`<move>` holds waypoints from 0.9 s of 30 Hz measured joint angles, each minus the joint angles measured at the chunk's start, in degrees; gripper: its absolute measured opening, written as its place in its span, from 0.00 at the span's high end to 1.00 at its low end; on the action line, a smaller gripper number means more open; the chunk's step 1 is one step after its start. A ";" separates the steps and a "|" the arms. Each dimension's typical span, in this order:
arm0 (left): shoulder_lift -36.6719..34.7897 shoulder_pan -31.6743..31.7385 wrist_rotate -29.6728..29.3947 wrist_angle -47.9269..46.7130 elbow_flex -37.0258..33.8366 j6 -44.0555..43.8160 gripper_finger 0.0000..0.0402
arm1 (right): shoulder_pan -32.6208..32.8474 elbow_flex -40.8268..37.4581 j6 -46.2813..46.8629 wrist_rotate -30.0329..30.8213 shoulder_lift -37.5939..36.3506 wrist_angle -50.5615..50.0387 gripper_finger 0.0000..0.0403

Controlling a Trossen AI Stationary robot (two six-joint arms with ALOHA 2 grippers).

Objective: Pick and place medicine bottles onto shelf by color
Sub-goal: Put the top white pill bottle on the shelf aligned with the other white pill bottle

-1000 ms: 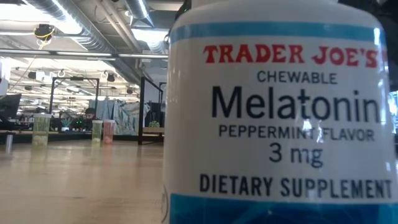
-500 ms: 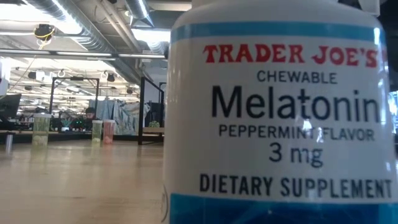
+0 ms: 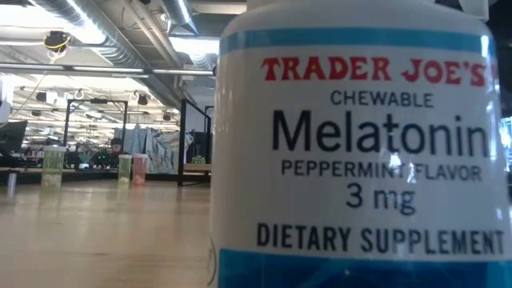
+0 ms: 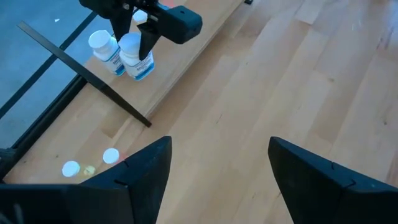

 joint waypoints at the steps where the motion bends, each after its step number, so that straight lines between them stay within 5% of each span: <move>1: 0.02 0.00 0.00 0.00 0.00 0.00 0.35 | 0.00 0.00 -0.02 -0.82 0.00 0.04 0.52; 27: 0.04 0.00 0.17 0.09 -0.07 -0.02 0.35 | 0.02 -0.09 -0.24 -1.80 1.95 2.05 0.52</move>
